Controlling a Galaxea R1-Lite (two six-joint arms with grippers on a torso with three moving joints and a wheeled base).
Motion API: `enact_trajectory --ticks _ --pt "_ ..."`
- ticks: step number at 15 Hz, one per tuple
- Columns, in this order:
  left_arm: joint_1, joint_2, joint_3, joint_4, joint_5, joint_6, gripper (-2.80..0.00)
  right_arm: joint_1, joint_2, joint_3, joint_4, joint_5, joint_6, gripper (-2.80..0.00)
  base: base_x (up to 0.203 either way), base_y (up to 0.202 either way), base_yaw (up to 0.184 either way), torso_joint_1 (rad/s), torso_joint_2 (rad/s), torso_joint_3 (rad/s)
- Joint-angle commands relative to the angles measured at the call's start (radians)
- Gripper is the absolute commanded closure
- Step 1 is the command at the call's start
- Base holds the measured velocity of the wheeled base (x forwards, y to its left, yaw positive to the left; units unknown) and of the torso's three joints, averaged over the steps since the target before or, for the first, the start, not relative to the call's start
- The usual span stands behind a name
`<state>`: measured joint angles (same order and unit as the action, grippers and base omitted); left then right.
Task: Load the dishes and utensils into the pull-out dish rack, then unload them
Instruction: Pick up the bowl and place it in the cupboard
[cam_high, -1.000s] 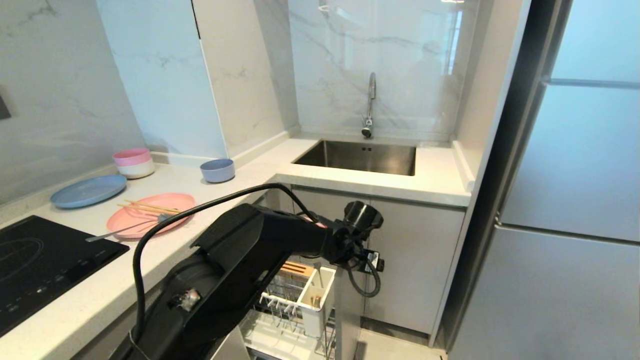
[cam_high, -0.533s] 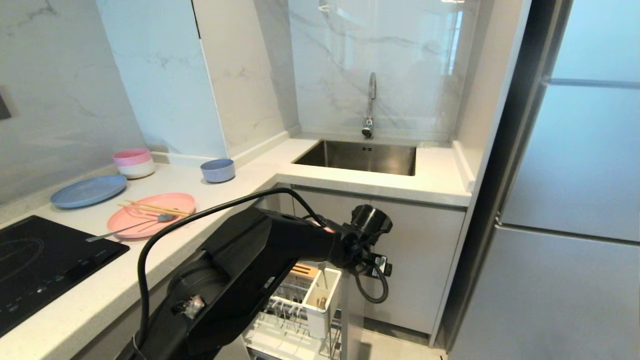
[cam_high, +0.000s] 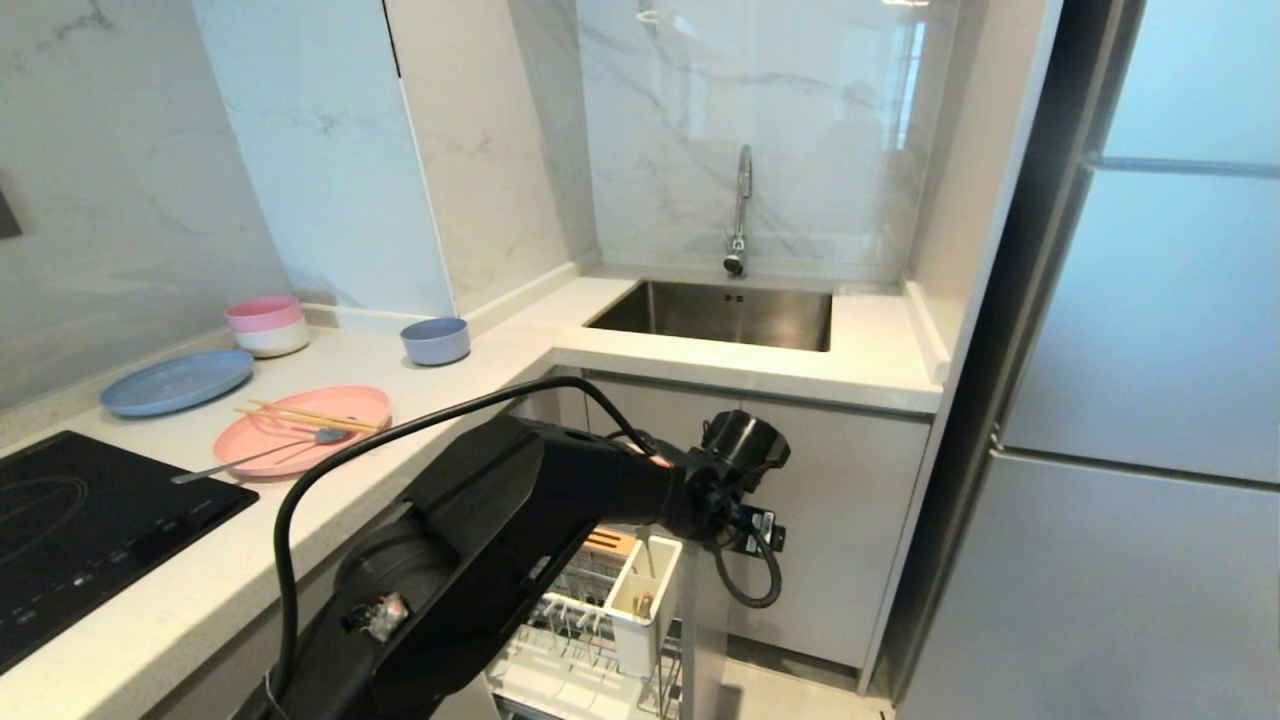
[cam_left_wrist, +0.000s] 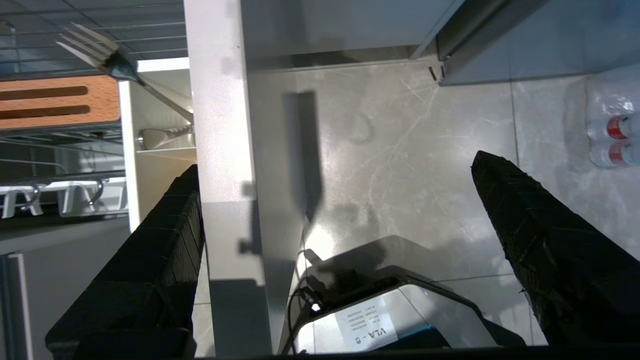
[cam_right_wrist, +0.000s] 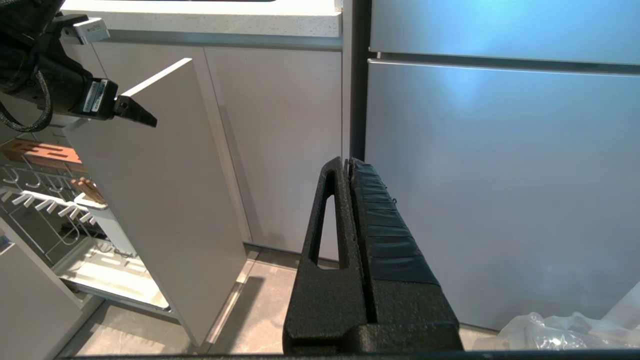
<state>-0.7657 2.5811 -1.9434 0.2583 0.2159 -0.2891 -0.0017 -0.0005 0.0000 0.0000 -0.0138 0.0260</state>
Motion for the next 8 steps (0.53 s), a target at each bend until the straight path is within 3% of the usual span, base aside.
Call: enact_trajectory --ticks 1,3,8 --pt "0.003 -0.009 0.000 0.003 0.019 -0.003 -2.80 -0.001 0.000 0.000 0.000 0.000 0.000 0.00 0.000 0.000 0.000 0.000 0.00 0.000" --pt "0.006 -0.017 0.000 0.005 0.083 -0.015 -2.80 0.000 0.000 0.000 0.000 0.000 0.000 0.00 0.000 0.000 0.000 0.000 0.00 0.000" --pt "0.019 -0.081 0.009 0.042 0.149 -0.041 -2.80 0.000 0.000 0.000 0.000 -0.001 0.000 0.00 0.000 0.000 0.000 0.000 0.00 0.000"
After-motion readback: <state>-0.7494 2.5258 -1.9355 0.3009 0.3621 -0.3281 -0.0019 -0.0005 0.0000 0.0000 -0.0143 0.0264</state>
